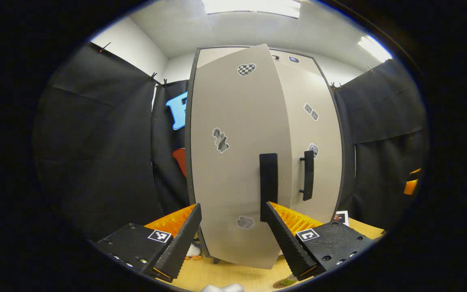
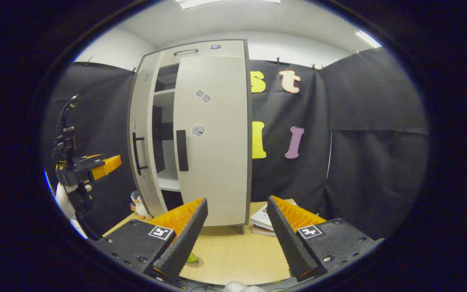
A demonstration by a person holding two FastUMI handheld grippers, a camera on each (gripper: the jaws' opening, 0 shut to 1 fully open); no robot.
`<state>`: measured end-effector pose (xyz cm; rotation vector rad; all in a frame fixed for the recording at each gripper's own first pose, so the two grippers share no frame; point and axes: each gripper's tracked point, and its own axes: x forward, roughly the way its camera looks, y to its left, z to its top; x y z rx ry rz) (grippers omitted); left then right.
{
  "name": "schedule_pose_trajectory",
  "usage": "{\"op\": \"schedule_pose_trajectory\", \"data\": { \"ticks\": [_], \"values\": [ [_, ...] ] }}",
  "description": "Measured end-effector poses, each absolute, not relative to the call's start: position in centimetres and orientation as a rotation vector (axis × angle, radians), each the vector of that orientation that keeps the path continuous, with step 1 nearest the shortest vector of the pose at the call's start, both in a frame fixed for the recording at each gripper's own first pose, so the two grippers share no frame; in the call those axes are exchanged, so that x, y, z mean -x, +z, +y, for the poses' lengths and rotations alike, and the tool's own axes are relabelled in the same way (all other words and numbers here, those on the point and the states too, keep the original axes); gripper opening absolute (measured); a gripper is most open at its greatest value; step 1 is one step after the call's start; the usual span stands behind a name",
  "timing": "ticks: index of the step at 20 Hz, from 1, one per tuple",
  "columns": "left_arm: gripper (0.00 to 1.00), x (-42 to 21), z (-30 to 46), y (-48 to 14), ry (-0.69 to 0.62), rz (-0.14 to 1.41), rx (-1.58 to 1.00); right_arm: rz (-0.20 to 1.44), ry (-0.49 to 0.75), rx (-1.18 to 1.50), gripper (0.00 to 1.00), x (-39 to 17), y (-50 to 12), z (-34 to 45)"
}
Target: Grasp the bottle in the cabinet with the left hand and place it on the coaster, then close the right door with the right hand and the left door with the left hand.
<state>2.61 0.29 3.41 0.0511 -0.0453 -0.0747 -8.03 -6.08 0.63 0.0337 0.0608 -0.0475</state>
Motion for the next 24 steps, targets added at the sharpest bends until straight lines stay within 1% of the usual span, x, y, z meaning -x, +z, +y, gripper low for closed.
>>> {"op": "schedule_pose_trajectory", "data": {
  "ticks": [3, 8, 9, 10, 11, 12, 15, 16, 17, 18, 19, 20, 21, 22, 23, 24],
  "values": [
    [0.96, 0.3, -1.1, 3.1, -0.084, -0.026, -0.05, 0.029, -0.033, -0.036, 0.96, 8.6, 1.7, -6.2],
    [0.96, 6.4, -2.2, 3.1, -0.029, -0.006, -0.043, -0.001, -0.004, -0.03, 0.96, 10.6, 2.7, -7.5],
    [0.96, 7.8, -2.5, 3.0, -0.013, 0.0, -0.041, 0.0, 0.004, -0.029, 0.94, 11.4, 2.7, -7.9],
    [0.95, 9.0, -2.6, 3.0, -0.001, 0.005, -0.039, -0.004, 0.012, -0.032, 0.94, 12.1, 2.8, -8.3],
    [0.96, 10.3, -2.9, 2.8, 0.01, 0.014, -0.036, -0.007, 0.015, -0.034, 0.96, 13.0, 3.0, -8.7],
    [0.96, 11.6, -3.1, 2.7, 0.024, 0.018, -0.037, -0.012, 0.019, -0.035, 0.94, 13.8, 3.0, -9.3],
    [0.96, 15.0, -3.5, 2.9, 0.066, 0.019, -0.047, -0.014, 0.031, -0.041, 0.94, 16.1, 2.9, -10.5],
    [0.96, 16.0, -3.9, 3.0, 0.075, 0.017, -0.045, -0.014, 0.038, -0.045, 0.96, 16.8, 2.7, -10.8],
    [0.96, 17.0, -4.2, 3.2, 0.081, 0.013, -0.043, -0.017, 0.043, -0.048, 0.94, 17.4, 2.7, -11.1],
    [0.96, 17.8, -4.6, 3.2, 0.085, 0.01, -0.042, -0.018, 0.046, -0.049, 0.96, 18.0, 2.5, -11.3],
    [0.96, 18.6, -5.0, 3.3, 0.086, 0.009, -0.045, -0.017, 0.051, -0.052, 0.96, 18.6, 2.4, -11.5],
    [0.96, 19.3, -5.6, 3.5, 0.085, 0.008, -0.049, -0.018, 0.057, -0.058, 0.94, 19.1, 2.2, -11.7],
    [0.96, 19.8, -6.1, 3.6, 0.079, 0.007, -0.053, -0.018, 0.064, -0.064, 0.96, 19.6, 2.0, -11.8],
    [0.96, 20.3, -6.8, 3.6, 0.072, 0.006, -0.057, -0.021, 0.067, -0.067, 0.96, 20.1, 1.9, -12.0],
    [0.96, 20.7, -7.5, 3.7, 0.064, 0.005, -0.064, -0.025, 0.064, -0.068, 0.94, 20.6, 1.9, -12.3],
    [0.96, 21.0, -8.1, 3.7, 0.056, 0.006, -0.071, -0.028, 0.059, -0.068, 0.96, 21.0, 1.7, -12.7]
  ]
}}
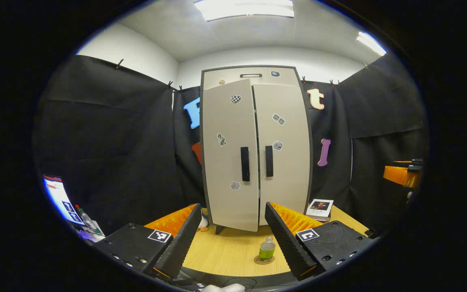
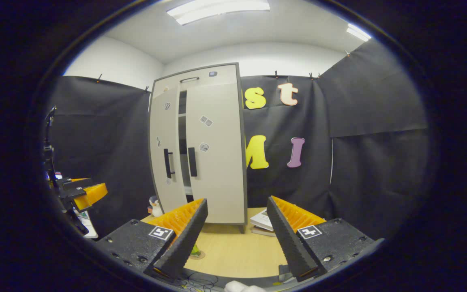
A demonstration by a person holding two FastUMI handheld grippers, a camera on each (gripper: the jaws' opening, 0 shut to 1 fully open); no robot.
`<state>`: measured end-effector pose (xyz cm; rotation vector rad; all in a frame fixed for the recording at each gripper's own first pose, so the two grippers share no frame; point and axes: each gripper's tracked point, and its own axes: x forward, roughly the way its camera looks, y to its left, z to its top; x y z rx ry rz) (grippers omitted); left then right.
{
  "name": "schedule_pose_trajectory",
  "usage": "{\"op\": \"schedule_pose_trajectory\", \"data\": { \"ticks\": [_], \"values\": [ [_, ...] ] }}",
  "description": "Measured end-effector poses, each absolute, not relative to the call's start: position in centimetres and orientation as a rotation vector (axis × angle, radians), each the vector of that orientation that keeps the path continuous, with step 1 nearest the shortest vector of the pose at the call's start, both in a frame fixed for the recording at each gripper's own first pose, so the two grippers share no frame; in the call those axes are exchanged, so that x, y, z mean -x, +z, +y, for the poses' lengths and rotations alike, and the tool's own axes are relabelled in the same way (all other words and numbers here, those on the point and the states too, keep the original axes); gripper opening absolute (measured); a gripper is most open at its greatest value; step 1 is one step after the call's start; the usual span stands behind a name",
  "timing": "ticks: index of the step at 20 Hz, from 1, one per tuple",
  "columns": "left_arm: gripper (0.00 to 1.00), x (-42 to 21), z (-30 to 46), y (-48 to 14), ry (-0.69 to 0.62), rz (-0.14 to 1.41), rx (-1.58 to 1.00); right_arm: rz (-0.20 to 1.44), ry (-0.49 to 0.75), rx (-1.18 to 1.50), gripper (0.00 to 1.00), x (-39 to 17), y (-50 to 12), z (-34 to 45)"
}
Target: Grasp the bottle in the cabinet with the left hand and place it on the coaster, then close the right door with the right hand and the left door with the left hand.
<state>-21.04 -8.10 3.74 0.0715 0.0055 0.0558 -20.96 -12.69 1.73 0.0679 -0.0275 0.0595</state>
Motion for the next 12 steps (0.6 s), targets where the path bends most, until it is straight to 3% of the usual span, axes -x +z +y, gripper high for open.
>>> {"op": "schedule_pose_trajectory", "data": {
  "ticks": [12],
  "values": [
    [0.96, 22.1, -10.8, 4.6, 0.02, -0.005, -0.074, -0.069, 0.062, -0.061, 0.96, 22.2, 3.1, -13.8]
  ]
}}
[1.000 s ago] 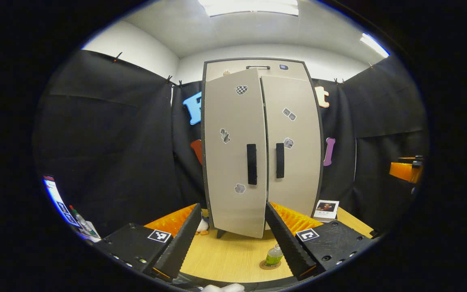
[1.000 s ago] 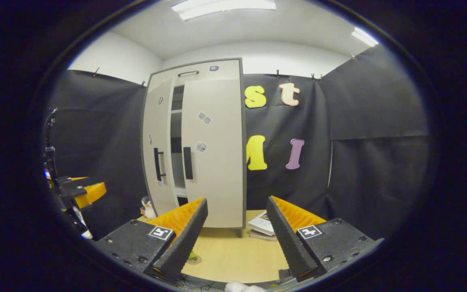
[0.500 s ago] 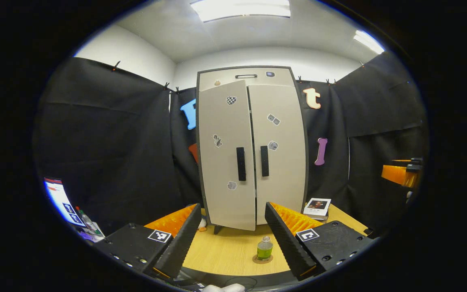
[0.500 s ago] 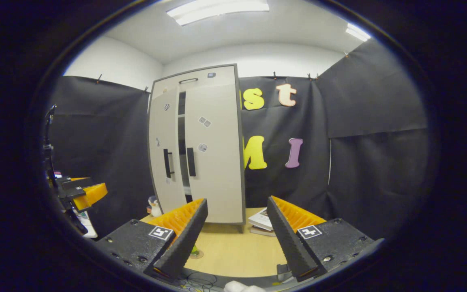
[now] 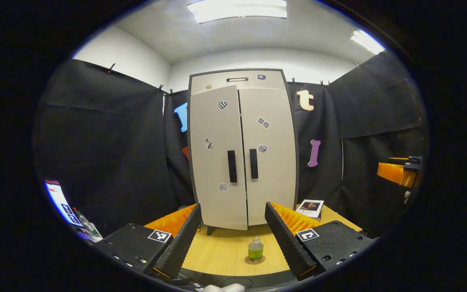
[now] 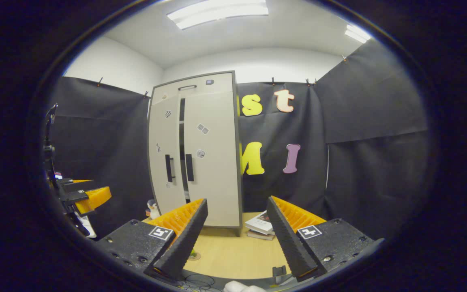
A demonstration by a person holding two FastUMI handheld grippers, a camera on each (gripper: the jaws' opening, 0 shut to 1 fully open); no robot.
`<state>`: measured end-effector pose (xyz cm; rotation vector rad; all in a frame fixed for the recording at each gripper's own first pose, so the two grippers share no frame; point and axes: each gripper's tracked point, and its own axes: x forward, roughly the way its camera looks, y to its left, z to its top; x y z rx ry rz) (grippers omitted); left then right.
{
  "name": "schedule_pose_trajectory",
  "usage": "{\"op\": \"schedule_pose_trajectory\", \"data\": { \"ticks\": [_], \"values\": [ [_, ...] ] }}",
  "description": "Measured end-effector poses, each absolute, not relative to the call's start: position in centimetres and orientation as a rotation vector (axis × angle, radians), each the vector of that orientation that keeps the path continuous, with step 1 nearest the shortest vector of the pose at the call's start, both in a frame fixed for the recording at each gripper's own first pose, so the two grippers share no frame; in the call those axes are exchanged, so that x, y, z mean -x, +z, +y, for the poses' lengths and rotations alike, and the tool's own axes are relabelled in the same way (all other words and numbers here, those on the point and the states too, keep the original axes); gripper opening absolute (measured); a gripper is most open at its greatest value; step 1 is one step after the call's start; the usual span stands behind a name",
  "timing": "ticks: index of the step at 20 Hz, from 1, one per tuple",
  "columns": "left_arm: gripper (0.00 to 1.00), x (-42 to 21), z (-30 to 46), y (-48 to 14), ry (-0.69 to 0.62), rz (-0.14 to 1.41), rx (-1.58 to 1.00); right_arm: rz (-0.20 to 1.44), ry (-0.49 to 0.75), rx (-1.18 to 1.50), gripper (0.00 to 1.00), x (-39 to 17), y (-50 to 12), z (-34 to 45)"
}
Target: Grasp the bottle in the cabinet with the left hand and place it on the coaster, then close the right door with the right hand and the left door with the left hand.
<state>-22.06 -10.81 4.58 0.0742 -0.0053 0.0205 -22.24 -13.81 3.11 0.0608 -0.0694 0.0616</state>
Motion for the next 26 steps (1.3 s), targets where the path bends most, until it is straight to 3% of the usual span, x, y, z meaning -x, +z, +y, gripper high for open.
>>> {"op": "schedule_pose_trajectory", "data": {
  "ticks": [26],
  "values": [
    [0.96, 22.36, -11.25, 4.77, 0.041, -0.003, -0.08, -0.058, 0.1, -0.052, 0.96, 21.7, 2.85, -13.64]
  ]
}}
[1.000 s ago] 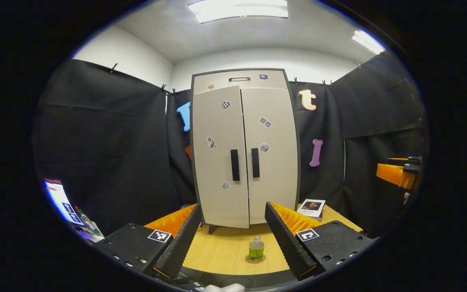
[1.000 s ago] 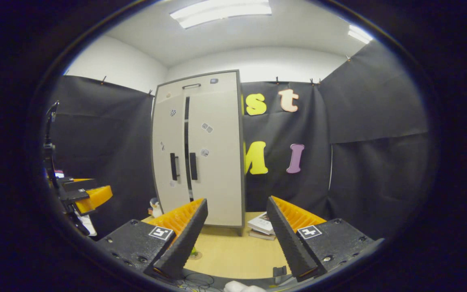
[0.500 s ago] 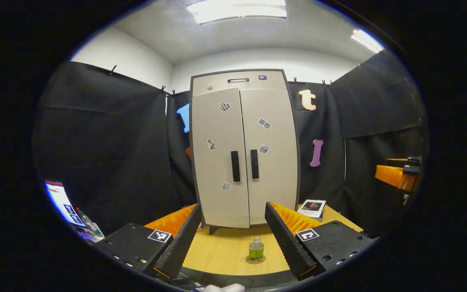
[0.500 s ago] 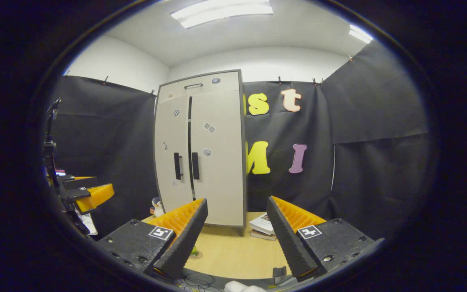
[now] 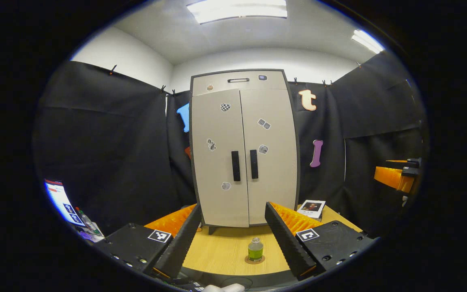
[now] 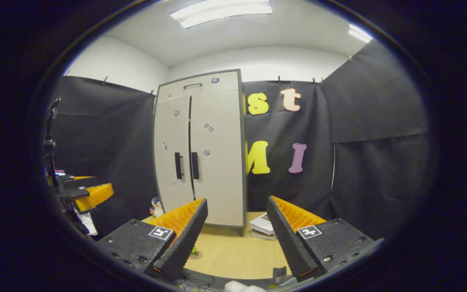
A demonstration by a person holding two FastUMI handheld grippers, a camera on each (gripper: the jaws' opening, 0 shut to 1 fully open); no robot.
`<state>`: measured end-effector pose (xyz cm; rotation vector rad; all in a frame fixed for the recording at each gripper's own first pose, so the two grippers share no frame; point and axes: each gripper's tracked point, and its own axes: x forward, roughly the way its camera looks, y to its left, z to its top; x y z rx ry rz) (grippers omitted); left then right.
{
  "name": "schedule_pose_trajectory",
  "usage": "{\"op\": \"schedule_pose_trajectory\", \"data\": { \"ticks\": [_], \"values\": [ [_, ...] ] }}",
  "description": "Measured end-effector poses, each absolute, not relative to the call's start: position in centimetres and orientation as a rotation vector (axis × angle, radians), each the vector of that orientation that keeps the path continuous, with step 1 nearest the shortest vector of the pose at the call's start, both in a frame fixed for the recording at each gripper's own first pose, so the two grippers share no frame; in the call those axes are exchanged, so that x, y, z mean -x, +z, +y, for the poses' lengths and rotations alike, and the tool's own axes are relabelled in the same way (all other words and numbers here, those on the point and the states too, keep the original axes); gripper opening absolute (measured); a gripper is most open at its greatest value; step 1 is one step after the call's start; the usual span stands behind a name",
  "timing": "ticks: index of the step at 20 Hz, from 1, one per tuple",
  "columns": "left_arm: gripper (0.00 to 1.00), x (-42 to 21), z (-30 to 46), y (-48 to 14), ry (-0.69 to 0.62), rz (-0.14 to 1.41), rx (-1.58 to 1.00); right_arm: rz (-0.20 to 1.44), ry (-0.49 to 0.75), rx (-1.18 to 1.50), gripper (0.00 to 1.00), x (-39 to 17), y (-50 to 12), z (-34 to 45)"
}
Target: Grasp the bottle in the cabinet with the left hand and place it on the coaster, then close the right door with the right hand and the left door with the left hand.
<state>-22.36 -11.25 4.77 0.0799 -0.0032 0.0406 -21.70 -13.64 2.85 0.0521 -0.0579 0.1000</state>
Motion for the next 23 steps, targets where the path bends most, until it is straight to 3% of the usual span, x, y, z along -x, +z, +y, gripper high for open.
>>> {"op": "schedule_pose_trajectory", "data": {
  "ticks": [23],
  "values": [
    [0.96, 21.1, -10.0, 4.6, 0.048, 0.002, -0.082, -0.058, 0.1, -0.048, 0.96, 20.4, 3.0, -12.3]
  ]
}}
